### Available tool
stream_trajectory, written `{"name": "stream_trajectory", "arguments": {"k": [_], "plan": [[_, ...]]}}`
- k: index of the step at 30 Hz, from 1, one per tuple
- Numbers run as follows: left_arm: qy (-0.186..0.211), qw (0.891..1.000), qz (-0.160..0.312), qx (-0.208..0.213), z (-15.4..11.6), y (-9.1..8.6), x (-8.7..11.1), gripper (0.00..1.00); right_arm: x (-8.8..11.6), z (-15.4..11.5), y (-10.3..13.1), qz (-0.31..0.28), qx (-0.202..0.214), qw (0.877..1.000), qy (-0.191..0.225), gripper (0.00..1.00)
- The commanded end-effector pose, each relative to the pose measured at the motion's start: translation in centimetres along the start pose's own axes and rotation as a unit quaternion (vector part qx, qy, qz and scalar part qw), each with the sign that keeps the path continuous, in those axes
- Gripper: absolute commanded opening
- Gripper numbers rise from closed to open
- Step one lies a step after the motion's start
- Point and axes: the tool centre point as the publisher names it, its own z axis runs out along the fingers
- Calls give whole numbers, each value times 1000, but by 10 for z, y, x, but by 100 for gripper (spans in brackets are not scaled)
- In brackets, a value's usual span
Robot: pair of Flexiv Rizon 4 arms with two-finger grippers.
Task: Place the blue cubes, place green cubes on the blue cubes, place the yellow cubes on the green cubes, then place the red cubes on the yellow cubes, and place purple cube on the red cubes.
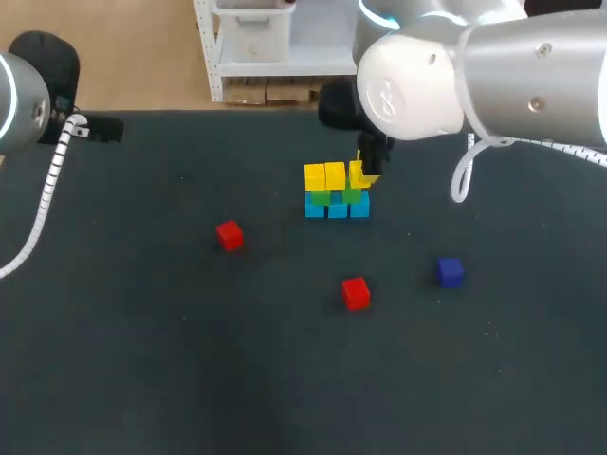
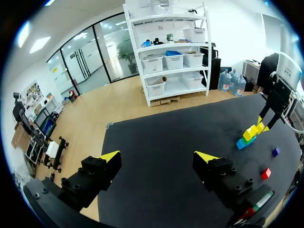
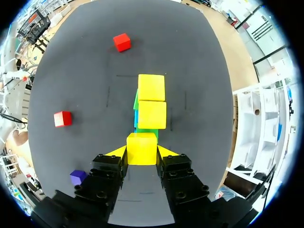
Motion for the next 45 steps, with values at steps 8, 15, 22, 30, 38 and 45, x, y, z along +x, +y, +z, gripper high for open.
{"name": "stream_trajectory", "arguments": {"k": [8, 15, 22, 30, 38, 45], "plan": [[0, 1000, 0, 2, 0, 1, 1, 100, -1, 5, -9, 3, -7, 1000, 2, 0], [0, 1000, 0, 2, 0, 1, 1, 100, -2, 7, -8, 3, -9, 1000, 3, 0], [0, 1000, 0, 2, 0, 1, 1, 100, -3, 7, -8, 2, -9, 1000, 3, 0], [0, 1000, 0, 2, 0, 1, 1, 100, -5, 7, -8, 1, -10, 1000, 2, 0], [0, 1000, 0, 2, 0, 1, 1, 100, -6, 10, -7, 3, -15, 1000, 1, 0], [0, 1000, 0, 2, 0, 1, 1, 100, -6, 11, -6, 3, -15, 1000, -1, 5]]}}
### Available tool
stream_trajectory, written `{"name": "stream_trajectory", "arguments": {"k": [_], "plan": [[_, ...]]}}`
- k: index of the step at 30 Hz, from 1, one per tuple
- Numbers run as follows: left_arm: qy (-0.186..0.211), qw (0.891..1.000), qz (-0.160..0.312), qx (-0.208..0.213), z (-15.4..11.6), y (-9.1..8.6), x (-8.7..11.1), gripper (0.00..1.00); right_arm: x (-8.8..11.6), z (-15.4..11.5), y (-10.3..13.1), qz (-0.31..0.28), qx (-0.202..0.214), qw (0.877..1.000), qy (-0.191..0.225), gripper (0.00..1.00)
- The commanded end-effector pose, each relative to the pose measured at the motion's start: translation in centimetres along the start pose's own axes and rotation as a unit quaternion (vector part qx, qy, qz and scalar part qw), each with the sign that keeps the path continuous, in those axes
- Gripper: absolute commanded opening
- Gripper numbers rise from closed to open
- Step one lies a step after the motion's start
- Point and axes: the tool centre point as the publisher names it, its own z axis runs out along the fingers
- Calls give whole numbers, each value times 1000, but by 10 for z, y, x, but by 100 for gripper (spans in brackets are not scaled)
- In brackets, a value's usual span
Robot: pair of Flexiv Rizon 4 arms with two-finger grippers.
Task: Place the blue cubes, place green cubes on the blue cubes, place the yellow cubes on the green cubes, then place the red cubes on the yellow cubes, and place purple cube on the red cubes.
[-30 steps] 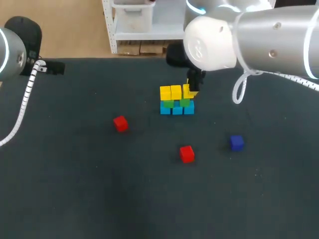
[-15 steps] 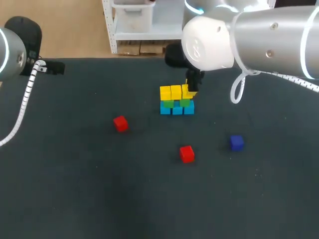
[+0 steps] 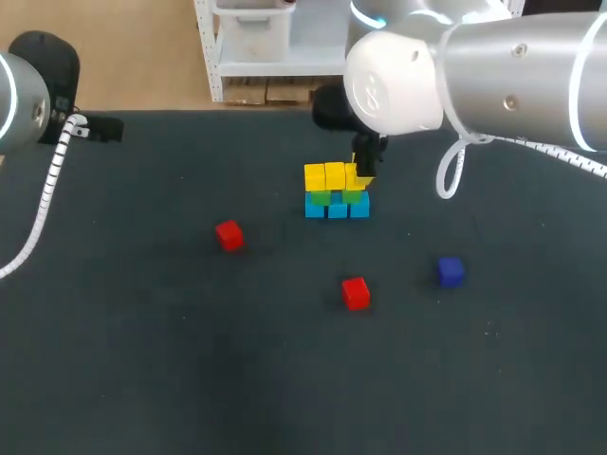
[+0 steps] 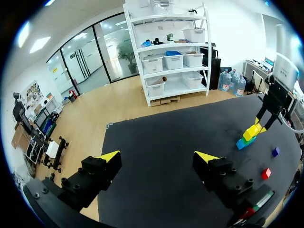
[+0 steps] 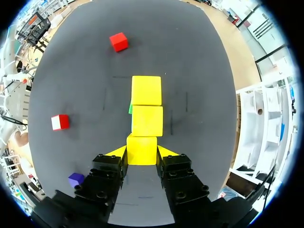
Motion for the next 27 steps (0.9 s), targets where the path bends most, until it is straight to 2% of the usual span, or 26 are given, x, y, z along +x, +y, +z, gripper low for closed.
{"name": "stream_trajectory", "arguments": {"k": [1, 2, 3, 4, 8, 9, 11, 12, 15, 20, 27], "plan": [[0, 1000, 0, 2, 0, 1, 1, 100, 0, 1, -2, 0, -2, 1000, -1, 9], [0, 1000, 0, 2, 0, 1, 1, 100, 0, 1, -2, 0, -2, 1000, -1, 14], [0, 1000, 0, 2, 0, 1, 1, 100, 0, 1, -2, 1, -2, 1000, -1, 23], [0, 1000, 0, 2, 0, 1, 1, 100, 0, 1, -2, 1, -2, 1000, -1, 38], [0, 1000, 0, 2, 0, 1, 1, 100, 0, 2, -3, 4, -3, 1000, -1, 50], [0, 1000, 0, 2, 0, 1, 1, 100, 1, 3, -3, 4, -3, 1000, -1, 59], [0, 1000, 0, 2, 0, 1, 1, 100, 1, 3, -3, 5, -4, 1000, 0, 95], [0, 1000, 0, 2, 0, 1, 1, 100, 1, 3, -2, 5, -4, 1000, 1, 100], [0, 1000, 0, 2, 0, 1, 1, 100, 2, 3, -3, 7, -3, 1000, 0, 100], [0, 1000, 0, 2, 0, 1, 1, 100, 11, -12, 1, 23, 10, 1000, -15, 100], [0, 1000, 0, 2, 0, 1, 1, 100, 29, -45, 35, 41, 32, 997, -56, 100]]}}
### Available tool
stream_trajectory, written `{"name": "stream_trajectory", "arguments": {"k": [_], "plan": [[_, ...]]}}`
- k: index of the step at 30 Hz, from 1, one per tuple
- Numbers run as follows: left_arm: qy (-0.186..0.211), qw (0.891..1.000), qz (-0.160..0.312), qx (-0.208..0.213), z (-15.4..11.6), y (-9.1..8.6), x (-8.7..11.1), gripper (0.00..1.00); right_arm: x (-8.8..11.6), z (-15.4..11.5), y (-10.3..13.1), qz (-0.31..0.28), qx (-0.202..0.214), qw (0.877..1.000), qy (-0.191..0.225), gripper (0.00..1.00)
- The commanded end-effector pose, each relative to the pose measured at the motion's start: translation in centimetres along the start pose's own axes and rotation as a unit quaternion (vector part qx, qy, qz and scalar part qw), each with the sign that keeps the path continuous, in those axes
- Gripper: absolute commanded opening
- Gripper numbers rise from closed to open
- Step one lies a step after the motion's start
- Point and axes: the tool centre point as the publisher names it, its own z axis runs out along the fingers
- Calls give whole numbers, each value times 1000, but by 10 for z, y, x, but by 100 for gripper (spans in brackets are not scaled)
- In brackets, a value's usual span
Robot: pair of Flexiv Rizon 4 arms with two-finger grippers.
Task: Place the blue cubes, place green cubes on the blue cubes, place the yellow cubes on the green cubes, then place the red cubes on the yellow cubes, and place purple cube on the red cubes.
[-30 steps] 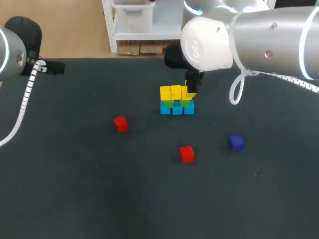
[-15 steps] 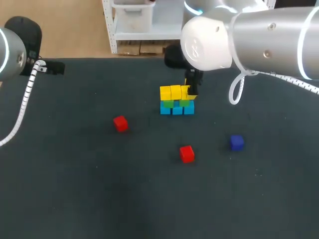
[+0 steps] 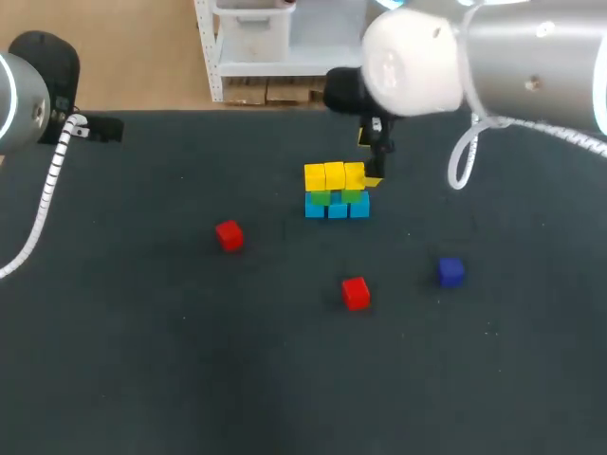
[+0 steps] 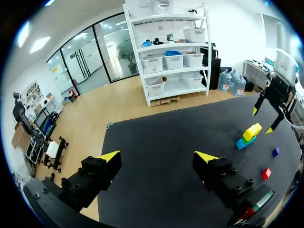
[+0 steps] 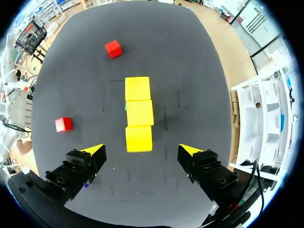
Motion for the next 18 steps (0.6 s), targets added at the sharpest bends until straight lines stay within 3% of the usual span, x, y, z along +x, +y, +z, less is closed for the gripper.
{"name": "stream_trajectory", "arguments": {"k": [1, 10, 18], "plan": [[0, 1000, 0, 2, 0, 1, 0, 100, 22, -26, 41, 4, 32, 999, -35, 100], [0, 1000, 0, 2, 0, 1, 0, 100, 18, -59, 95, 9, 69, 996, -56, 100], [0, 1000, 0, 2, 0, 1, 0, 100, 2, -50, 145, -28, 74, 995, -56, 100]]}}
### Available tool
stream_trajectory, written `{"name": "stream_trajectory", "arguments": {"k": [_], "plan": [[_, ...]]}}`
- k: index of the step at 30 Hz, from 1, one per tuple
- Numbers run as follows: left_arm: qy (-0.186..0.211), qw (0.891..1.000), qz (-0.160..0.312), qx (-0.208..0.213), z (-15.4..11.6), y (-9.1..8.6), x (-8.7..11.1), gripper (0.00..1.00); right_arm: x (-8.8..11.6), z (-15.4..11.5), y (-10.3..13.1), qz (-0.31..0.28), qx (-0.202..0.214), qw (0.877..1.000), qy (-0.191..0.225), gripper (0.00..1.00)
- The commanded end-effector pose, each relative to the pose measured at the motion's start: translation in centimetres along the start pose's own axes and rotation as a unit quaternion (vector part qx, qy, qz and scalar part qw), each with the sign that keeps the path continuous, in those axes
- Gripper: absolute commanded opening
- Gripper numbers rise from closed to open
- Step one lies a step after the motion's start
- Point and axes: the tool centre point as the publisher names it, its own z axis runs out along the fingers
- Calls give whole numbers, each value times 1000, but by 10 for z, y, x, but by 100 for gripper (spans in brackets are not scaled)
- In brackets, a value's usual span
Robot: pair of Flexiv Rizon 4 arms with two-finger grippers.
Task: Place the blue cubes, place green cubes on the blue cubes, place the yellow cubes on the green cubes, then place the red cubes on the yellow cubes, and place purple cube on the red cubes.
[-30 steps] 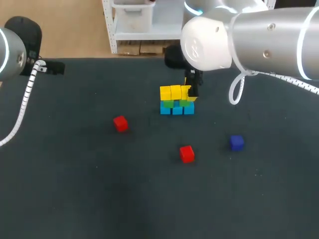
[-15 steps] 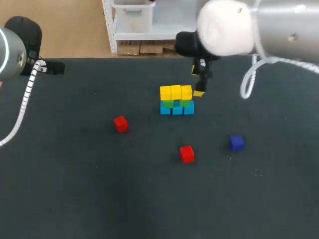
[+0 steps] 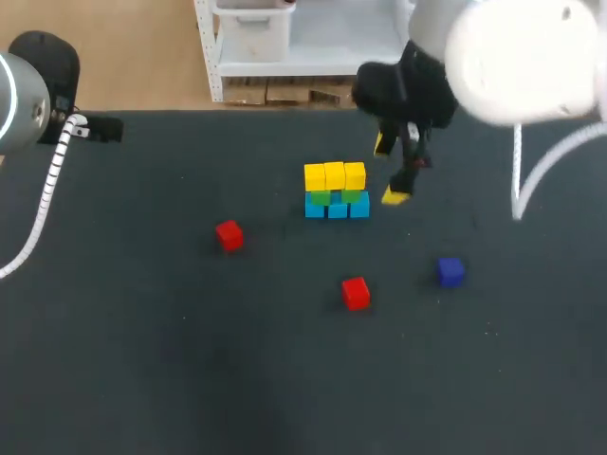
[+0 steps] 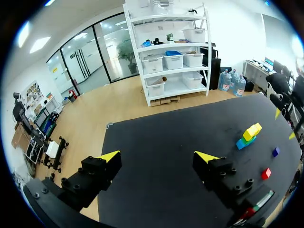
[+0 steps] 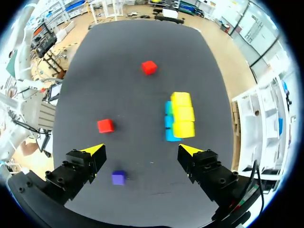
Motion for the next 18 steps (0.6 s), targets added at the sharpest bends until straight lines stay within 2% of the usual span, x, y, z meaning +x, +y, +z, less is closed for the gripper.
{"name": "stream_trajectory", "arguments": {"k": [1, 10, 18], "plan": [[0, 1000, 0, 2, 0, 1, 0, 100, -4, 10, 51, -13, 84, 996, 8, 100], [0, 1000, 0, 2, 0, 1, 0, 100, -7, 48, 65, -23, 71, 996, 43, 100], [0, 1000, 0, 2, 0, 1, 0, 100, -7, 69, 66, -21, 52, 997, 47, 100]]}}
